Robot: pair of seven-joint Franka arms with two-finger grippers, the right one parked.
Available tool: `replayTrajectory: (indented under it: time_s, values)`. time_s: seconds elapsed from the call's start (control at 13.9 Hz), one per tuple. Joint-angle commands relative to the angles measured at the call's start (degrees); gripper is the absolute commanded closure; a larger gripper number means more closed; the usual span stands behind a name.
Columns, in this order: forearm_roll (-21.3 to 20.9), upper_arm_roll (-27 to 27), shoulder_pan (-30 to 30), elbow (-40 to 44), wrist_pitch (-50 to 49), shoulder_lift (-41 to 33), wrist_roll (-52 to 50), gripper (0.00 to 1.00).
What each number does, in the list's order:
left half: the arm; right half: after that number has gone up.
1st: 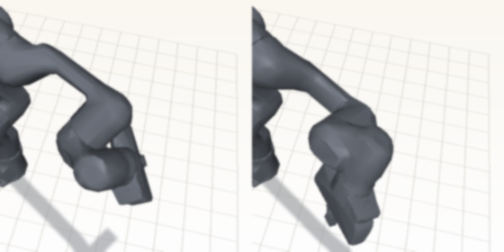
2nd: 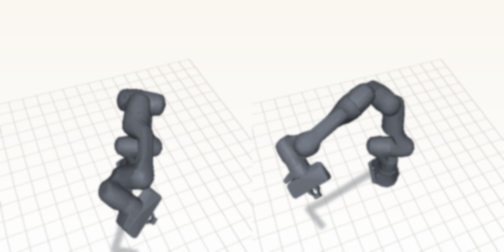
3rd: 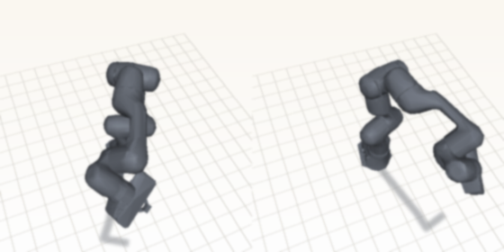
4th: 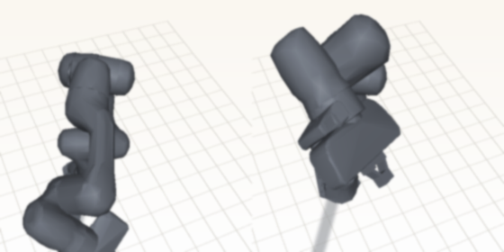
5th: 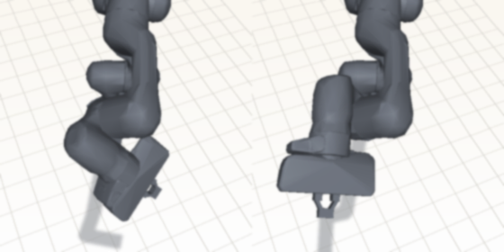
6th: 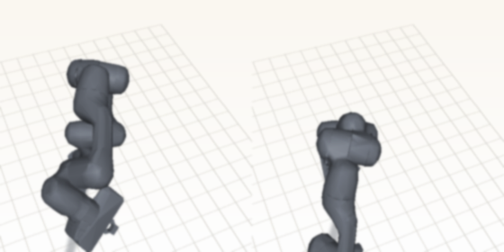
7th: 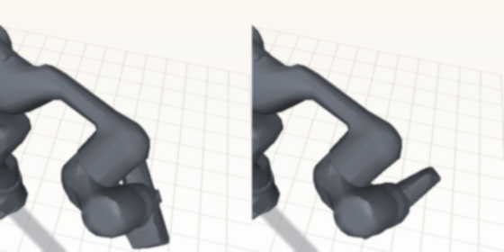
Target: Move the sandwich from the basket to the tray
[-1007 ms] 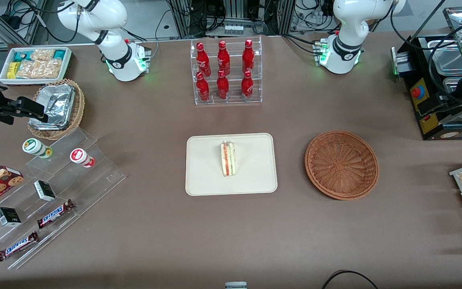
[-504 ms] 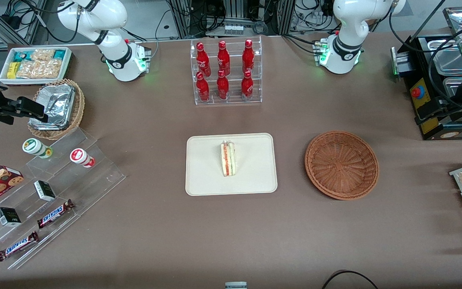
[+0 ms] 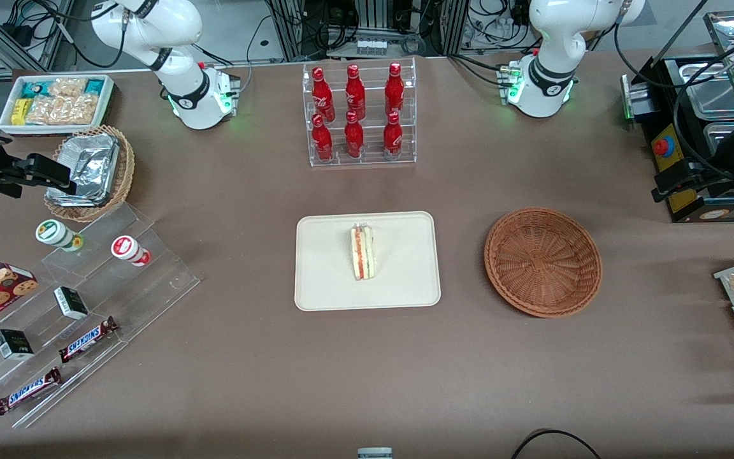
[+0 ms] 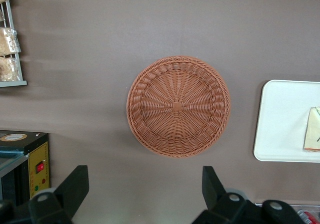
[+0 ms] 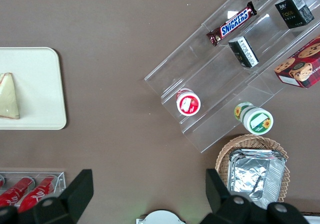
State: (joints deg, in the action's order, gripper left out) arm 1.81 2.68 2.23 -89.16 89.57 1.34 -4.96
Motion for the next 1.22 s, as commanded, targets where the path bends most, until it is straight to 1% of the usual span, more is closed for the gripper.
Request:
replayTrajectory:
  time_s: [0.0,0.22,0.5,0.58,0.65,0.72,1.01,1.15]
  values:
    - [0.2,0.0,-0.6,1.2,-0.5,0.3,0.7,0.00]
    - [-0.1,0.0,-1.6,1.2,-0.6,0.2,0.7,0.00]
    - [-2.2,0.0,-1.7,1.0,-0.8,0.2,0.7,0.00]
    - [-3.2,0.1,-2.2,0.9,-1.0,0.2,0.7,0.00]
    - [-5.3,0.2,-2.7,0.8,-1.1,0.2,0.9,0.00]
    - [-5.6,0.3,-2.7,0.9,-1.1,0.2,1.3,0.00]
    - [-5.2,0.3,-2.6,1.1,-0.5,0.3,1.1,0.00]
    - [-2.9,0.2,-2.1,1.2,-0.3,0.4,1.1,0.00]
